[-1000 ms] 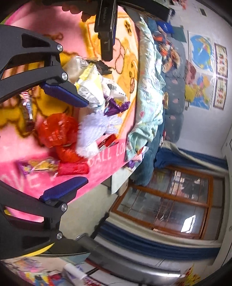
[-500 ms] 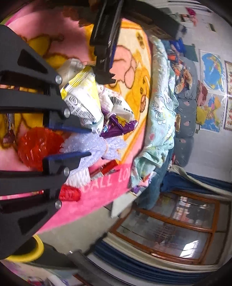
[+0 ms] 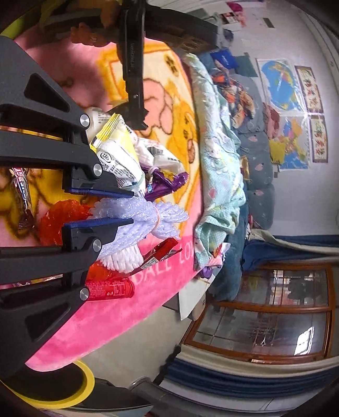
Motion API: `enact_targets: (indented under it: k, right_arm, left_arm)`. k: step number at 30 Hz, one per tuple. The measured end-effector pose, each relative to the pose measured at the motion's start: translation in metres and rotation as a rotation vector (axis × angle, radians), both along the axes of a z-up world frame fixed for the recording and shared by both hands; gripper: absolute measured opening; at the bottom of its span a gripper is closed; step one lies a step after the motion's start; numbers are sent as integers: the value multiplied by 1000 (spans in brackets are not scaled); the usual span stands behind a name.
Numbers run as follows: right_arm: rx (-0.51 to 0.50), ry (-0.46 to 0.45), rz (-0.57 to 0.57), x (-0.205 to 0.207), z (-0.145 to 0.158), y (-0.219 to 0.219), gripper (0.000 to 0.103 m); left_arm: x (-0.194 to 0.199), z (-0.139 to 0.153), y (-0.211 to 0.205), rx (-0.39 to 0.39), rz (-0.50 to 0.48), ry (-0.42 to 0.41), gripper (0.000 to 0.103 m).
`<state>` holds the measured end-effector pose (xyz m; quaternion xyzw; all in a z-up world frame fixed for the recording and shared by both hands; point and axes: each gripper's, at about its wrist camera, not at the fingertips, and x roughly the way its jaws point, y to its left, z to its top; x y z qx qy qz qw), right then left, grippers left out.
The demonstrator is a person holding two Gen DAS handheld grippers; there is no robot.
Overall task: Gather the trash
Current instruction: 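Carry the mesh net and green packet in both grippers over the yellow-rimmed bin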
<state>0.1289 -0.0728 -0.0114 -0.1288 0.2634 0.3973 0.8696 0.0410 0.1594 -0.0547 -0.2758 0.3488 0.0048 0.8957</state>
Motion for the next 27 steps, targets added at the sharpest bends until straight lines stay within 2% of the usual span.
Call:
enact_targets:
  k: [8, 18, 21, 27]
  right_arm:
    - [63, 5, -21, -5, 13, -15, 14]
    - [122, 18, 9, -14, 29, -28, 13]
    - [112, 77, 42, -16, 29, -30, 13]
    - [76, 205, 15, -17, 21, -46, 13]
  left_arm:
    - [-18, 14, 7, 40, 52, -31, 6]
    - [-22, 57, -7, 128, 46, -129, 6]
    - [-23, 65, -16, 147, 30, -148, 6]
    - [-22, 73, -33, 169, -1, -164, 6]
